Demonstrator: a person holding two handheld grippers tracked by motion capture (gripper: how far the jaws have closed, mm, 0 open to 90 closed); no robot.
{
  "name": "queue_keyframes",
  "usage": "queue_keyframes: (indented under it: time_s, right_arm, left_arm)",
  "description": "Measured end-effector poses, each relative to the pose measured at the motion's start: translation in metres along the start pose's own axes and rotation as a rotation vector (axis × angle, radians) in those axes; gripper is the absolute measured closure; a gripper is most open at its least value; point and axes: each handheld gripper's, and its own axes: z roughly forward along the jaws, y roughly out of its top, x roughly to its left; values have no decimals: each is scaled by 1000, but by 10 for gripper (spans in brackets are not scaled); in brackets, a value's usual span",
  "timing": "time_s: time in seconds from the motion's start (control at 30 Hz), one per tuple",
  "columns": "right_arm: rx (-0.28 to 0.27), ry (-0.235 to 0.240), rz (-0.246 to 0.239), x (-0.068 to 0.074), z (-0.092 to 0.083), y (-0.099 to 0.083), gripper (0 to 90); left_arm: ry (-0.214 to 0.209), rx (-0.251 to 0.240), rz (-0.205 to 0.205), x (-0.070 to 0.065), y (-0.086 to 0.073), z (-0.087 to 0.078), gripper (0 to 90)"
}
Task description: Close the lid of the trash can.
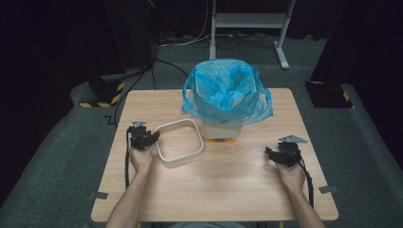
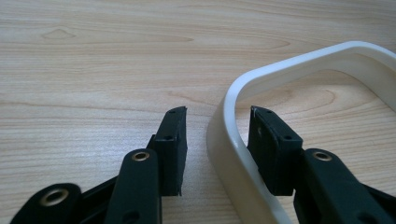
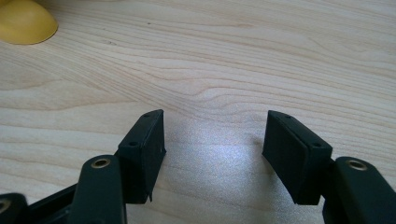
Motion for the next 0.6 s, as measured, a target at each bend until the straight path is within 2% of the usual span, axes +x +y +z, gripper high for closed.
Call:
queue_keyframes:
  time_s: [0.13, 0.2, 0.27, 0.3, 0.37, 0.43, 0.5, 0.6]
  right_arm:
    - [-1, 0, 0, 0, 0, 0, 384]
    - [-1, -1, -2, 0, 0, 0, 383]
    - [-1, -1, -1, 0, 0, 0, 383]
    - [-2, -2, -1, 0, 0, 0, 383]
    - [-1, -2, -1, 0, 0, 0, 383]
    - [-2, -2, 0, 0, 0, 0, 383]
    - [-2, -3, -1, 0, 0, 0, 383]
    - [-2, -2, 0, 0, 0, 0, 383]
  left_arm:
    - [-11, -17, -20, -2, 1, 1, 585]
    - [-7, -22, -12, -3, 1, 1, 595]
    - [-7, 15, 13, -5, 6, 6, 596]
    - [-3, 18, 26, -7, 9, 6, 596]
    - [-5, -13, 29, -9, 12, 4, 607]
    - [-8, 11, 39, -11, 16, 6, 608]
    - [6, 18, 59, -12, 17, 7, 611]
    - [8, 20, 63, -12, 20, 9, 625]
